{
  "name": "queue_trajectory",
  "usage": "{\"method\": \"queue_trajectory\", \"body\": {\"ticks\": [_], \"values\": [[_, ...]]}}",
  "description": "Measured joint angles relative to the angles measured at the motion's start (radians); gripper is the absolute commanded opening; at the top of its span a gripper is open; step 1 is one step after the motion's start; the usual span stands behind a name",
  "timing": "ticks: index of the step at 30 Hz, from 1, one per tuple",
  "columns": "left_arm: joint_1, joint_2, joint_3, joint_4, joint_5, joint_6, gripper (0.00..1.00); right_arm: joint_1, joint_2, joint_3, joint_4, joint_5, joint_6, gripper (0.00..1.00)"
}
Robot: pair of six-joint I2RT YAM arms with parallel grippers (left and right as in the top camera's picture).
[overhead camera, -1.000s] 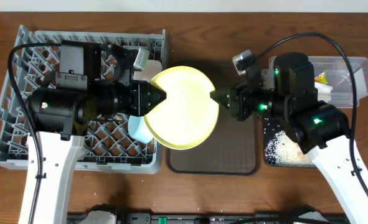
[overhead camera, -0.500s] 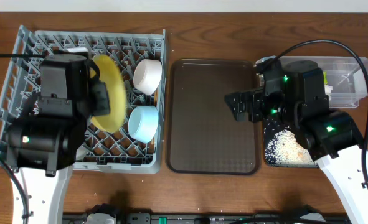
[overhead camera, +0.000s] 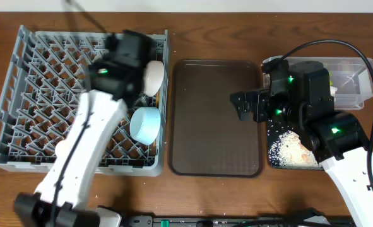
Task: Sort waste into correct bins and load items into the dishwasher
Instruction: 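Lower the yellow plate upright into the rack slots with the left gripper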
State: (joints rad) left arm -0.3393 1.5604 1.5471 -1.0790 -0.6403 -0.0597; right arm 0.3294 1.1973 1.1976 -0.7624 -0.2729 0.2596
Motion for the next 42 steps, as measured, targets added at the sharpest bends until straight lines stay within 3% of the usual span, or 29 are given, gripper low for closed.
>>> {"method": "queue_trajectory", "body": {"ticks": [4, 12, 34, 42], "values": [[-0.063, 0.075, 0.000, 0.010, -0.071, 0.032, 0.08, 0.000, 0.000, 0.000, -0.002, 0.001, 0.003, 0.99], [-0.067, 0.159, 0.000, 0.076, -0.111, 0.050, 0.08, 0.000, 0.000, 0.000, -0.024, 0.001, 0.003, 0.99], [0.016, 0.160, -0.067, 0.163, 0.000, 0.058, 0.11, 0.000, 0.000, 0.000, -0.069, 0.001, 0.004, 0.99], [0.030, 0.161, -0.071, 0.164, 0.072, 0.113, 0.13, 0.000, 0.000, 0.000, -0.071, 0.001, 0.004, 0.99]]}}
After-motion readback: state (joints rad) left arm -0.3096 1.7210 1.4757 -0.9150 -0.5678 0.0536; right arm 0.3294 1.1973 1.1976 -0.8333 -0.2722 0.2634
